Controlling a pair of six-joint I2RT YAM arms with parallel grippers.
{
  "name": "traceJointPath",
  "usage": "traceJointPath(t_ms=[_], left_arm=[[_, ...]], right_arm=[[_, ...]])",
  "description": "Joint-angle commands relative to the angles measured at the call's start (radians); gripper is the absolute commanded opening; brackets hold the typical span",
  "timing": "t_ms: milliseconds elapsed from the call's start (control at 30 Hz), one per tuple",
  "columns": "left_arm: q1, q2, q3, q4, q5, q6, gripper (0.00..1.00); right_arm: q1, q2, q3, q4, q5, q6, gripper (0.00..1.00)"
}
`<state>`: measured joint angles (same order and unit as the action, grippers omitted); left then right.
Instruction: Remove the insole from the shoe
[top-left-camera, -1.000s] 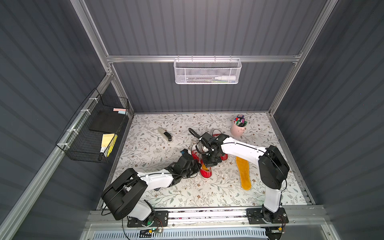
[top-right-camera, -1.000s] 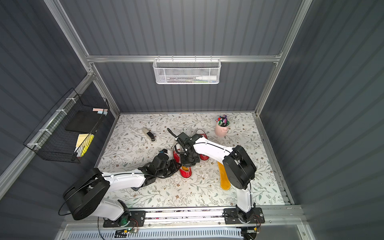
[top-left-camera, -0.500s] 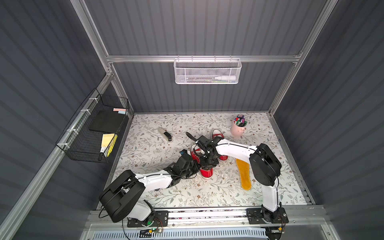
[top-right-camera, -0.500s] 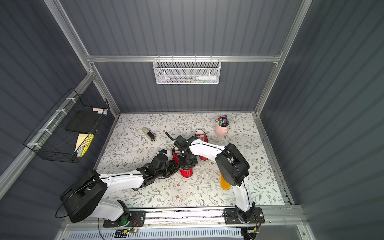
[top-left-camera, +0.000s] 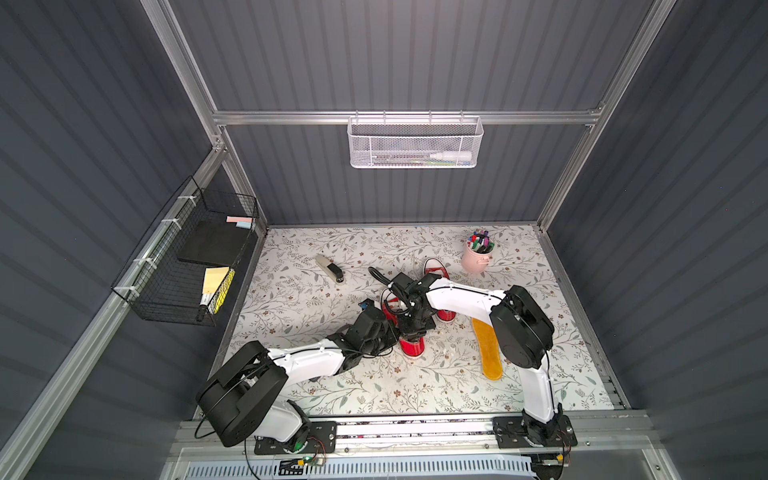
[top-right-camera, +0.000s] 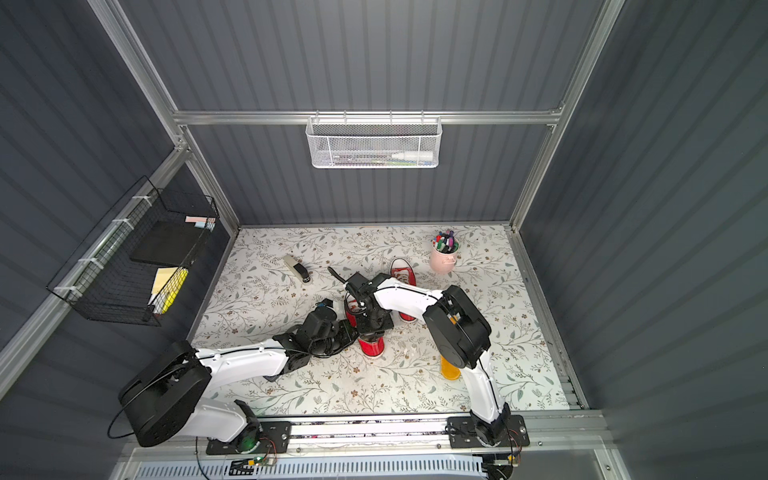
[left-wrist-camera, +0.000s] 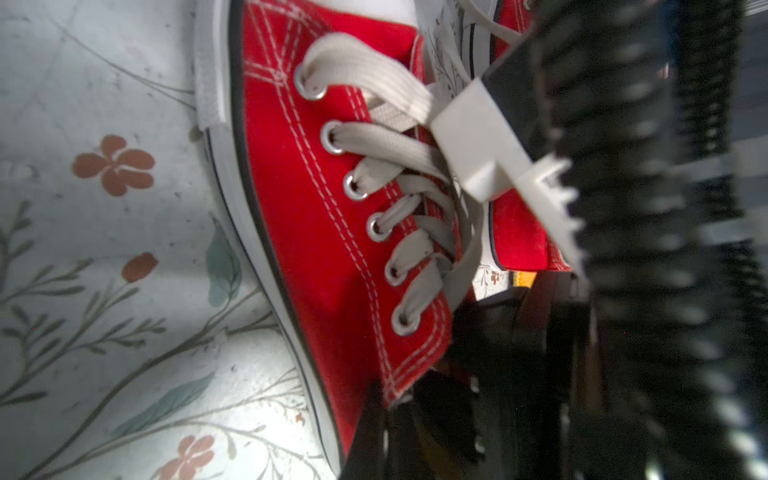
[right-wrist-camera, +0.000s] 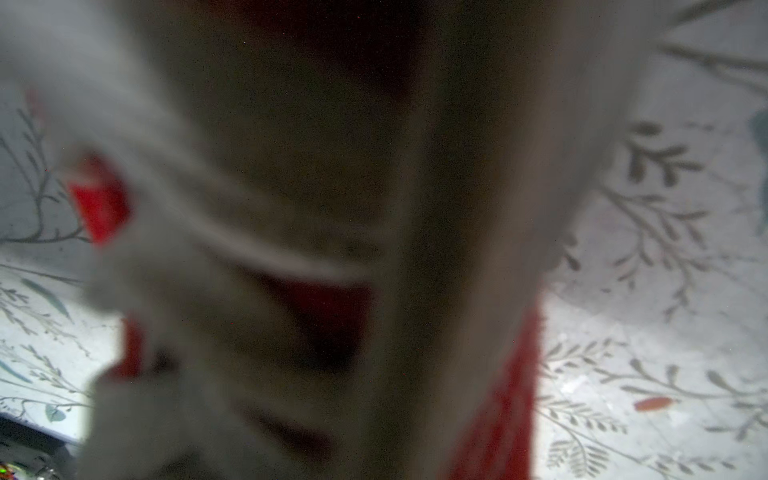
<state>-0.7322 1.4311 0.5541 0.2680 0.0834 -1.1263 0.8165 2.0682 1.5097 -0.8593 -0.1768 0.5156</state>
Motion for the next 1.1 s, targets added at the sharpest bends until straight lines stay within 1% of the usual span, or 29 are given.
traceJointPath(t_ms=[0, 100, 200, 300, 367, 433, 467, 533, 600, 633, 733, 900, 933, 967, 1000, 1067], left_arm=[[0.016, -0.036, 0.031, -0.074, -0.087, 0.058, 0.0], [0.018, -0.048, 0.036, -0.156, -0.108, 0.091, 0.0], [0.018, -0.052, 0.041, -0.197, -0.111, 0.124, 0.04], [0.019, -0.06, 0.046, -0.231, -0.122, 0.144, 0.04], [0.022, -0.068, 0.037, -0.231, -0.13, 0.145, 0.08], [0.024, -0.08, 0.031, -0.23, -0.139, 0.15, 0.15], [0.024, -0.086, 0.031, -0.232, -0.143, 0.161, 0.21], [0.025, -0.105, 0.034, -0.237, -0.15, 0.186, 0.35], [0.024, -0.139, 0.036, -0.234, -0.184, 0.237, 0.53], [0.02, -0.153, 0.036, -0.239, -0.188, 0.275, 0.57], [0.002, -0.206, 0.022, -0.29, -0.182, 0.315, 0.65], [-0.085, -0.294, -0.035, -0.333, -0.208, 0.354, 0.77], [-0.11, -0.307, -0.043, -0.335, -0.219, 0.363, 0.83], [-0.128, -0.31, -0.05, -0.335, -0.228, 0.37, 0.89], [-0.138, -0.307, -0.055, -0.337, -0.233, 0.374, 0.93], [-0.142, -0.273, -0.055, -0.359, -0.262, 0.359, 0.95]], right_arm=[[-0.004, 0.012, 0.005, 0.012, -0.064, 0.007, 0.0], [-0.021, -0.041, 0.045, 0.001, -0.127, 0.026, 0.0], [-0.031, -0.073, 0.061, 0.006, -0.213, 0.047, 0.0], [-0.035, -0.096, 0.059, 0.014, -0.238, 0.069, 0.0], [-0.042, -0.11, 0.053, 0.027, -0.252, 0.088, 0.0], [-0.051, -0.111, 0.047, 0.044, -0.276, 0.106, 0.0], [-0.055, -0.107, 0.047, 0.048, -0.288, 0.112, 0.0], [-0.062, -0.1, 0.044, 0.062, -0.315, 0.132, 0.0], [-0.069, -0.094, 0.041, 0.085, -0.349, 0.163, 0.0], [-0.072, -0.092, 0.041, 0.092, -0.357, 0.178, 0.0], [-0.082, -0.078, 0.047, 0.102, -0.381, 0.212, 0.0], [-0.098, -0.048, 0.069, 0.102, -0.417, 0.235, 0.0], [-0.099, -0.044, 0.074, 0.102, -0.42, 0.235, 0.0], [-0.101, -0.041, 0.079, 0.097, -0.424, 0.233, 0.0], [-0.101, -0.039, 0.081, 0.097, -0.429, 0.233, 0.0], [-0.102, -0.037, 0.08, 0.102, -0.441, 0.237, 0.0]])
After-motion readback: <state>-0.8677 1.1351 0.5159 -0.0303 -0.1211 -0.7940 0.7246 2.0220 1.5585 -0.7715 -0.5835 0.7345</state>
